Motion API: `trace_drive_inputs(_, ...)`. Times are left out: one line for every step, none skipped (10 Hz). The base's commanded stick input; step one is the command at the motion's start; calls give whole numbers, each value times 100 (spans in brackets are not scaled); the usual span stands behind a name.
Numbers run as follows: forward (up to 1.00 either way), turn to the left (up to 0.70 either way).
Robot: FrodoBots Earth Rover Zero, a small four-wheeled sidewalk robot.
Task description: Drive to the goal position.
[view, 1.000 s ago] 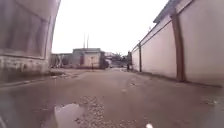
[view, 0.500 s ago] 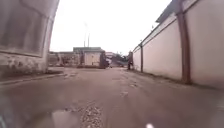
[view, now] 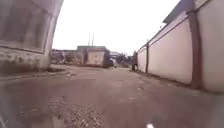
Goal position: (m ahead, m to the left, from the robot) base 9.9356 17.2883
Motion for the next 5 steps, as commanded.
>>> trace_drive_inputs(70,0)
trace_drive_inputs(70,0)
trace_drive_inputs(70,0)
trace_drive_inputs(70,0)
trace_drive_inputs(70,8)
